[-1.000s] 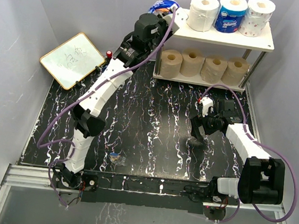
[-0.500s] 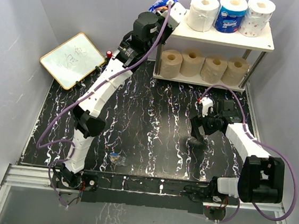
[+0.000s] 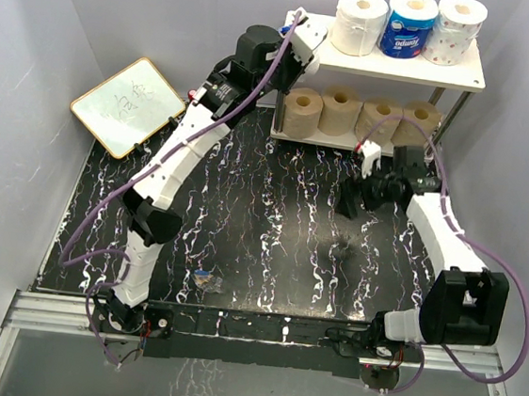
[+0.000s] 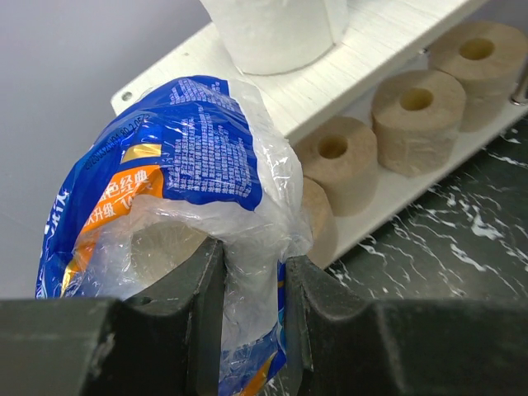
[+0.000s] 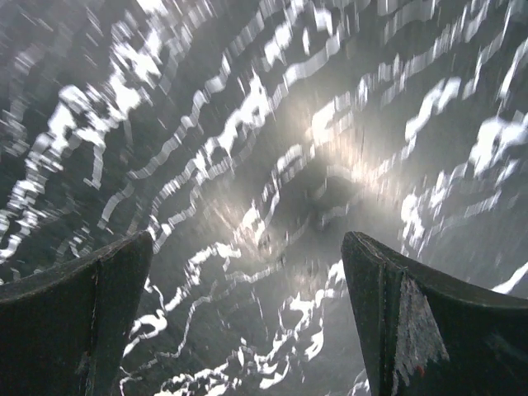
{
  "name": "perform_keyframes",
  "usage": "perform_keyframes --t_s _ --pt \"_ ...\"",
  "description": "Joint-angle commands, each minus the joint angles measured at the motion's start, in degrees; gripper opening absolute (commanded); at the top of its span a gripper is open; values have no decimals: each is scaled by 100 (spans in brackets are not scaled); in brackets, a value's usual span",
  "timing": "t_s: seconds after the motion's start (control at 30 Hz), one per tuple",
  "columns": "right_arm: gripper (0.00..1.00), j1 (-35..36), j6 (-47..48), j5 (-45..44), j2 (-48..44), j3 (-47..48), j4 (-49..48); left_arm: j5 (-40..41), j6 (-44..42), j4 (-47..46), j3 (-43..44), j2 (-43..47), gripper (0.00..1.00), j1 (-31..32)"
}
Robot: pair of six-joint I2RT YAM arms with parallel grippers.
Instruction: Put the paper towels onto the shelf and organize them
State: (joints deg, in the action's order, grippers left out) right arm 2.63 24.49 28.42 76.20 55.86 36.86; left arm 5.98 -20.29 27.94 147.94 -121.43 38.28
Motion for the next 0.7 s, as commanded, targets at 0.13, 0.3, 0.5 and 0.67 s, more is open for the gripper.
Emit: perform_keyframes --t_s 0.13,0.3,0.5,0.67 --pt "98 -521 -890 4783 498 2169 170 -1245 1192 666 -457 1320 0 -319" --pt "98 -665 -3908 5835 747 1982 -3285 -2996 2330 788 -939 1704 0 -1341" --pt "95 -560 -6621 5440 804 1513 -6965 -4925 3551 266 -2384 2311 0 -2257" --pt "98 -560 -10887 4081 1735 1438 -11945 -5649 4483 -837 -3441 2645 0 -2301"
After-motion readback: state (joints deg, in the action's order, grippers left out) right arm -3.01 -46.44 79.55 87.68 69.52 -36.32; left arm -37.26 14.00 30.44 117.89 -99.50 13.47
